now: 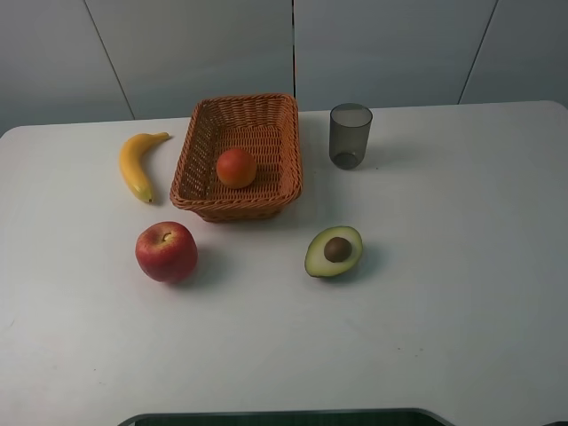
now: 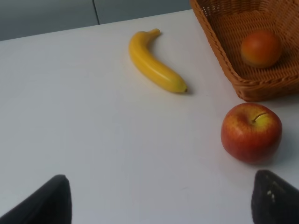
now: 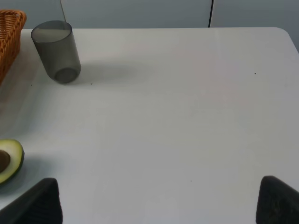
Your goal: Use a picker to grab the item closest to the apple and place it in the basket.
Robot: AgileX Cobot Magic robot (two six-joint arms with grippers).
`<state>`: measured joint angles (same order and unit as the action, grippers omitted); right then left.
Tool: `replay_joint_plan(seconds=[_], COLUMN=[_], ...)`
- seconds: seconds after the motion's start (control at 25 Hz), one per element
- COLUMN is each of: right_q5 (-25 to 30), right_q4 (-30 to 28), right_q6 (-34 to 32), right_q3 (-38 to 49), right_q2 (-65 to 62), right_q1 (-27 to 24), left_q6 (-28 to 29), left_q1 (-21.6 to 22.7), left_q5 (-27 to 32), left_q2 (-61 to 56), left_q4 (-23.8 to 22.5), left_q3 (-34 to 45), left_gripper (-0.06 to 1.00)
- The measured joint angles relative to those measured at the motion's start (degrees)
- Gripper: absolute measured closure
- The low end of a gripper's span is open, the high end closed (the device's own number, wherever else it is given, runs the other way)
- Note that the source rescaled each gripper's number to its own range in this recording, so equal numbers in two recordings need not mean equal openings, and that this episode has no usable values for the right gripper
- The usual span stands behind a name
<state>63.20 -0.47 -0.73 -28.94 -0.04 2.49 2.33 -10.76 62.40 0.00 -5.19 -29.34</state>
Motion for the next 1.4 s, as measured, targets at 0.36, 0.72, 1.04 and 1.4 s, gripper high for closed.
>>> replay_joint_plan(seconds=[0.36, 0.72, 1.04, 1.4], right_q5=[0.00, 0.00, 0.00, 0.00], right_q4=[0.00, 0.00, 0.00, 0.00], right_q6=[0.00, 0.00, 0.00, 0.00], right_q3=[0.00, 0.00, 0.00, 0.00], right_q2=[0.00, 0.00, 0.00, 0.00], right_q1=[0.00, 0.00, 0.00, 0.00], left_q6=[0.00, 0.09, 0.09, 0.09], left_q1=[0.00, 0.00, 0.00, 0.00], left_q5=[0.00, 0.00, 0.00, 0.00], left_q2=[0.00, 0.00, 0.00, 0.00], left_q4=[0.00, 0.49, 1.43, 1.55], left_q3=[0.00, 0.00, 0.00, 0.00], left_gripper=[-0.01, -0.01, -0.01, -0.01])
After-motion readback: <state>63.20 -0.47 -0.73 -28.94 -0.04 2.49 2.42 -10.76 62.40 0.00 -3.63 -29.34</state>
